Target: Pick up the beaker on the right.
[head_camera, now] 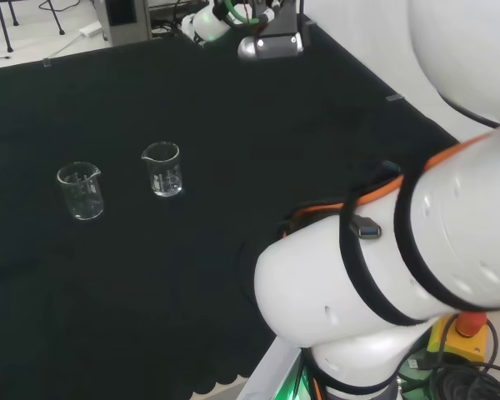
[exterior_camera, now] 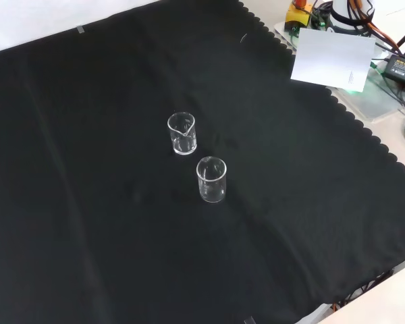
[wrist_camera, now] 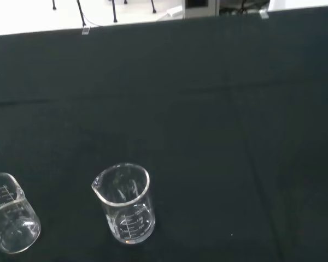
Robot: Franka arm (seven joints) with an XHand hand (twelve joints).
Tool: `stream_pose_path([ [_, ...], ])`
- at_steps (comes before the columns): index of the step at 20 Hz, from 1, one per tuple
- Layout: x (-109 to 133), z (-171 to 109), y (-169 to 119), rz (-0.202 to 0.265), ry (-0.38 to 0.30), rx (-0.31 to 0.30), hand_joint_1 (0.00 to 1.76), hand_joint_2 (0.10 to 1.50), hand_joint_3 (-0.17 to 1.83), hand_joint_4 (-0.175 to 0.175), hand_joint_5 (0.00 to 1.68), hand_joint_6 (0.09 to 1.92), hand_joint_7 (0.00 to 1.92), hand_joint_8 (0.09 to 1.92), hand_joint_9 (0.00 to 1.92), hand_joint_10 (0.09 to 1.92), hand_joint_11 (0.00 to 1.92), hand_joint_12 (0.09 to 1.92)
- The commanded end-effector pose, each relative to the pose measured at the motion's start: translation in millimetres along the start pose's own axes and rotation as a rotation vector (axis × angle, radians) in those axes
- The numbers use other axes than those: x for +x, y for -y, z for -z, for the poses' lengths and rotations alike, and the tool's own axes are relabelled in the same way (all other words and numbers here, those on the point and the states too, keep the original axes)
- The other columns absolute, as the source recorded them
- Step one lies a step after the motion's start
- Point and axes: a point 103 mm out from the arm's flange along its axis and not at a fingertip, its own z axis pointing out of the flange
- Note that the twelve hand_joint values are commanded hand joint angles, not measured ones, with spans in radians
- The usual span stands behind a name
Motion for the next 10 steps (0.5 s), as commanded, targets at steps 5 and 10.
stream_pose_path([
  [5, -0.6, -79.0, -102.0, 0.075, -0.081, 0.052, 0.67, 0.75, 0.61, -0.011, 0.23, 0.09, 0.16, 0.61, 0.24, 0.71, 0.0, 1.11],
  [10, -0.6, -108.8, -122.0, 0.092, -0.109, 0.103, 0.64, 0.71, 0.6, -0.017, 0.21, 0.09, 0.14, 0.61, 0.24, 0.71, 0.0, 1.1],
])
